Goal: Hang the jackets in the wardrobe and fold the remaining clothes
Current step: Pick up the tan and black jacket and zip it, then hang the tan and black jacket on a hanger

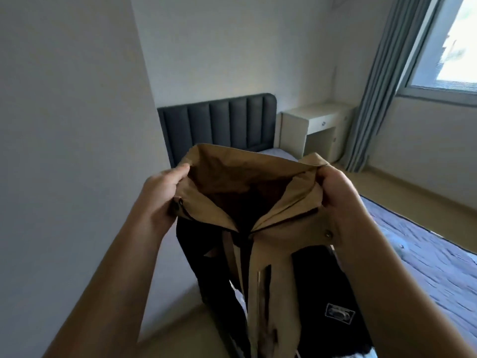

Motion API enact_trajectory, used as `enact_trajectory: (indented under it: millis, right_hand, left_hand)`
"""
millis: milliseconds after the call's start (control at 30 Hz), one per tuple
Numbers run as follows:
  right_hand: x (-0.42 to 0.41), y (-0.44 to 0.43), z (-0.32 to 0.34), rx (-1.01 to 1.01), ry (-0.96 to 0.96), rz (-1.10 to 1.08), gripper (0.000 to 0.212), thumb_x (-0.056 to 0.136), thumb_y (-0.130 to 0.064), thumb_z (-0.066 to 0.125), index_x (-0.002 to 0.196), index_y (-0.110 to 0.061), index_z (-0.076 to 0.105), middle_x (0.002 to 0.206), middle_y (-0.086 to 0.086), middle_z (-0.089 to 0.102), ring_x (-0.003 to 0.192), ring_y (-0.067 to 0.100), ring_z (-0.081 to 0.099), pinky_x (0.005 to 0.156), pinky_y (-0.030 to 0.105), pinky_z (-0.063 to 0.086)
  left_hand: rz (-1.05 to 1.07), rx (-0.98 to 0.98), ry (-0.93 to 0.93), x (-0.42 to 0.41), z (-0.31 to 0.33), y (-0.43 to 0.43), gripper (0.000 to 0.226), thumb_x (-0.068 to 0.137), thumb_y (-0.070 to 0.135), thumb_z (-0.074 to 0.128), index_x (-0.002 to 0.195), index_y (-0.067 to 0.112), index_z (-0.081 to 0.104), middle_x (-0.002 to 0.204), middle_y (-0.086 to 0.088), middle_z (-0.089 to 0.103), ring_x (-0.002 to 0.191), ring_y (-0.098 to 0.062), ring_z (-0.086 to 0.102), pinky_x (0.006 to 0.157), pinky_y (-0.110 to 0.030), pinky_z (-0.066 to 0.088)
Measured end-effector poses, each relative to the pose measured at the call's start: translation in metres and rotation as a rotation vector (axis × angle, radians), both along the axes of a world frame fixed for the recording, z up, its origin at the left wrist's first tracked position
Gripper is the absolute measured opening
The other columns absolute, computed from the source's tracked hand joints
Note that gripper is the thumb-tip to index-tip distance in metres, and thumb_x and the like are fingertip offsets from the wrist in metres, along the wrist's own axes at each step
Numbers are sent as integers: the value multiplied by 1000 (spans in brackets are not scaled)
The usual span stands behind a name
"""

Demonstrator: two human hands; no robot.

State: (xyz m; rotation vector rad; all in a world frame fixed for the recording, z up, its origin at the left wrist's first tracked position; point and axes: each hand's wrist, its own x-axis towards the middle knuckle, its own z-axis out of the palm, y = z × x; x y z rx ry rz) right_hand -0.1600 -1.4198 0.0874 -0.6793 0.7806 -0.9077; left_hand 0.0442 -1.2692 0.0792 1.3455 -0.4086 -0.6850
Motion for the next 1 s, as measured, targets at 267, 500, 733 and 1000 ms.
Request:
enact_trajectory:
  millis: [267, 500, 733, 1000]
  right_hand:
    - [52, 125, -20, -458, 469, 226, 28, 99, -20, 42, 78, -10, 58, 68, 2, 49, 59, 11, 43, 47, 16, 40]
    - [86, 287, -36, -610, 335, 593, 31, 91, -23, 50, 69, -4, 61, 55, 11, 58, 48, 18, 54, 47, 20, 44]
    - [128, 446, -56, -701, 273, 879, 32, 85, -12, 50, 54, -10, 58, 46, 1, 57, 46, 14, 52, 52, 29, 48]
    - [163, 625, -85, -769, 189, 1255, 30, 92, -17, 52, 77, 7, 62, 58, 5, 54, 55, 17, 53, 55, 31, 49]
  left_hand:
    - [182, -134, 182, -7, -27, 166, 41, 98, 36, 46, 106, 4, 70, 106, -16, 71, 97, -26, 70, 73, -34, 56]
    - [524, -261, 197, -39, -54, 361, 41, 92, 41, 53, 79, 12, 79, 93, -14, 74, 83, -25, 73, 58, -30, 57]
    - [1043, -344, 202, -83, -73, 553, 32, 88, 38, 62, 98, 10, 71, 100, -13, 73, 89, -24, 72, 68, -34, 58]
    - [1411, -284, 131, -142, -85, 708, 40, 87, 48, 62, 106, 14, 71, 101, -8, 73, 94, -22, 71, 80, -38, 53]
